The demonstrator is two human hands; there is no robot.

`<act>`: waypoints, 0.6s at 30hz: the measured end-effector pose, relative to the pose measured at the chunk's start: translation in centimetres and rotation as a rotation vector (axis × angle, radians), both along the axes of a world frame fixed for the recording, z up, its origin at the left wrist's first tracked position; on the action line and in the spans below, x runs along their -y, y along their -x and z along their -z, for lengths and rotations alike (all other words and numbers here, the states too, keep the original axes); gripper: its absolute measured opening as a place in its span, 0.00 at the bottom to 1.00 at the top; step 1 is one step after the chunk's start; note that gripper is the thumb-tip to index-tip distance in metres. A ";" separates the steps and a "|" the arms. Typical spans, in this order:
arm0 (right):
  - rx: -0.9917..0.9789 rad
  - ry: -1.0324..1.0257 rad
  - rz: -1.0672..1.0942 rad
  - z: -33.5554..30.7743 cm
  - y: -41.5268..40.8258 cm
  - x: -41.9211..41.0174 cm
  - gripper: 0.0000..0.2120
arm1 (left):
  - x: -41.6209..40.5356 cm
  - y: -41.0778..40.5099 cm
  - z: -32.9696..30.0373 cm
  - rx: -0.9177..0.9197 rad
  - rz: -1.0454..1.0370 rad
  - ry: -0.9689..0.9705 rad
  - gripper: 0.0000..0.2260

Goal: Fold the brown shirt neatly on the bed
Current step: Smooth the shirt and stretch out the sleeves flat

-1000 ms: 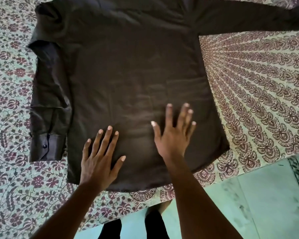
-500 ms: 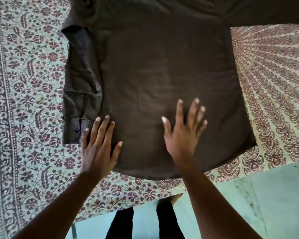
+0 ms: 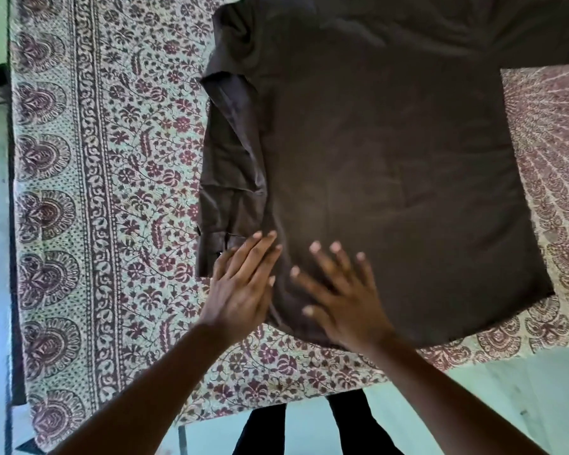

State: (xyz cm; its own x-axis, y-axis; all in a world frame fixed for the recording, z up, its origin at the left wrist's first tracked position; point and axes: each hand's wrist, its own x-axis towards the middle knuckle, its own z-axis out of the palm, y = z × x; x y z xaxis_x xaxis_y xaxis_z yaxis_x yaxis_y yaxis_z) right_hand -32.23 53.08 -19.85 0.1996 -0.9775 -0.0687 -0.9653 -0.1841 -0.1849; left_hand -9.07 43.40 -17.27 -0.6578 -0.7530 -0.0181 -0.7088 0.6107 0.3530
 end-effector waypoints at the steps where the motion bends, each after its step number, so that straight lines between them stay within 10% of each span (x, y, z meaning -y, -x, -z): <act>1: -0.006 0.003 0.178 -0.1 0.4 1.5 0.29 | 1.2 1.1 -0.1 0.010 0.025 0.013 0.23; 5: -0.043 -0.092 0.425 0.9 -0.3 5.2 0.32 | 5.7 4.3 0.7 0.047 -0.001 0.042 0.25; 12: -0.001 -0.120 -0.425 1.2 -2.4 1.0 0.27 | 10.1 4.6 0.2 0.093 0.165 0.160 0.23; 18: 0.064 0.053 0.325 0.9 4.4 -2.4 0.25 | 6.6 3.9 0.8 0.343 0.364 0.013 0.38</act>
State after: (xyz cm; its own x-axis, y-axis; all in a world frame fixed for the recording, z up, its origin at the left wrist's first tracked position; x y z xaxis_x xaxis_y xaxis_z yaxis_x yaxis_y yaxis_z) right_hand -36.67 55.51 -20.75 -0.1205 -0.9926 -0.0130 -0.9620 0.1200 -0.2452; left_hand -12.95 36.81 -18.07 -0.8357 -0.4774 -0.2715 -0.5229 0.8429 0.1273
